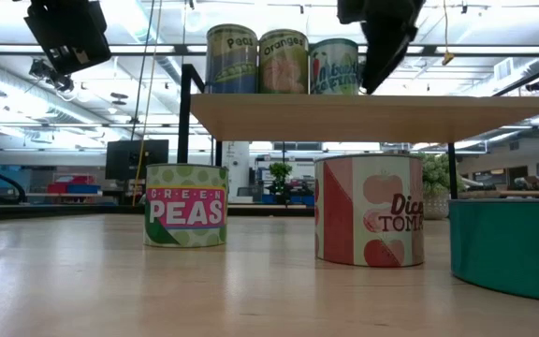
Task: Pick and place cans onto a shelf
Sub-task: Put the canned diced tomatoes on the shelf
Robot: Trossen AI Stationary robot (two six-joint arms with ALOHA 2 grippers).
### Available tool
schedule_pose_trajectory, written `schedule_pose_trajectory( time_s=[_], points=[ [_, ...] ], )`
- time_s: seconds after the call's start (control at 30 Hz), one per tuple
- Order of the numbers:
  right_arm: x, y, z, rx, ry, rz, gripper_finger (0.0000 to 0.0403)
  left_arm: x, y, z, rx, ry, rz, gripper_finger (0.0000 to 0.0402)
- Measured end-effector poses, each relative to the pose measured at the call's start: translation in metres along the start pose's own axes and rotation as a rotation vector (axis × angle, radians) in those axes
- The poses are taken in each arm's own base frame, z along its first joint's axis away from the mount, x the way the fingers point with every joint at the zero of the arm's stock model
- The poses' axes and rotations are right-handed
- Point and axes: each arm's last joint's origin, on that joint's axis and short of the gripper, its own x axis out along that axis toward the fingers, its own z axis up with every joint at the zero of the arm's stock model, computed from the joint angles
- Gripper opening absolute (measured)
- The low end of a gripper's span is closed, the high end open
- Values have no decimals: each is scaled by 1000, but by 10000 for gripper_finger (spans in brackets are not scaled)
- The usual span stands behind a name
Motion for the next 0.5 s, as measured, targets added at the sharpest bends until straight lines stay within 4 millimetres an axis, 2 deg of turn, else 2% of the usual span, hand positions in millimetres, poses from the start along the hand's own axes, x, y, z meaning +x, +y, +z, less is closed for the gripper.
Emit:
schedule_pose_trajectory(
  time_s=[0.2, 0.5],
  points=[
    [-21, 1, -2, 28, 58, 47, 347, 0, -2, -2, 3, 15, -15, 172],
    [-44, 53, -12, 120, -44, 206, 347, -1, -5, -6, 94, 28, -23, 172]
  ],
)
